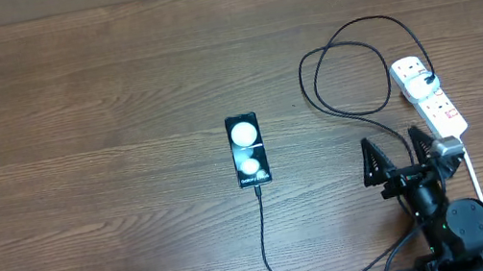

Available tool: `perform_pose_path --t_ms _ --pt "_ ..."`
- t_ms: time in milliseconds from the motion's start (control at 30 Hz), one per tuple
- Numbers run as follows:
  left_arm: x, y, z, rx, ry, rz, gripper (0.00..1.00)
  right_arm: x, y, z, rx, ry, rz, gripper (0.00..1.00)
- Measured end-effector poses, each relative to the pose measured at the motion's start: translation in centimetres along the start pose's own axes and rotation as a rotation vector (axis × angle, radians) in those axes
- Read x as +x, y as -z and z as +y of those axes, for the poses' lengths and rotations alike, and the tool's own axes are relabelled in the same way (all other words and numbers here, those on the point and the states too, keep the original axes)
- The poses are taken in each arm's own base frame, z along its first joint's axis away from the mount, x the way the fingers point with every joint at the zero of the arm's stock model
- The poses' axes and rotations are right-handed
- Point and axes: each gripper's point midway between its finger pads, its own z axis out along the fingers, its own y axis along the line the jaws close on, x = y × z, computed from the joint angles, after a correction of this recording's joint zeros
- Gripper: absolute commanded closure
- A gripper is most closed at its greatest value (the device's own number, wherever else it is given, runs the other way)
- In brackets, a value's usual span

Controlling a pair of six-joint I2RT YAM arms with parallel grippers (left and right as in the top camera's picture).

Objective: Plug charger to phone and switch on socket

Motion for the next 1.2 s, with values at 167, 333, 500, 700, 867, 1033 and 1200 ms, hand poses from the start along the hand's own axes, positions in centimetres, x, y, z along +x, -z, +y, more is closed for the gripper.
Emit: perform_pose_path --t_ms 167,333,500,700,867,1033,1200 --pt "0.0 0.0 0.0 0.0 0.0 0.0 0.0 0.1 -0.1 0.0 -0.002 0.002 -0.01 0.0" --pt "0.0 0.0 0.0 0.0 0.0 0.0 0.01 0.1 -0.1 -0.1 0.001 0.001 -0.009 0.0" --pt "0.0 0.0 0.0 0.0 0.0 0.0 0.0 0.1 -0.1 -0.2 0.005 0.0 -0.009 0.0" --pt "0.0 0.0 0.0 0.001 0.0 0.0 0.0 0.1 -0.1 -0.2 0.005 0.001 -0.008 0.0" --pt "-0.1 -0.3 -0.1 0.03 -0.008 0.011 0.0 0.2 -0.1 -0.2 0.005 0.001 -0.008 0.0" --pt "-0.1 -0.8 -0.2 0.095 -0.026 0.035 0.0 0.2 -0.1 -0.2 0.005 0.0 -0.007 0.0" --pt "-0.8 -1.8 -0.7 0.207 -0.021 0.057 0.0 0.2 -0.1 -0.2 0.005 0.001 -0.007 0.0"
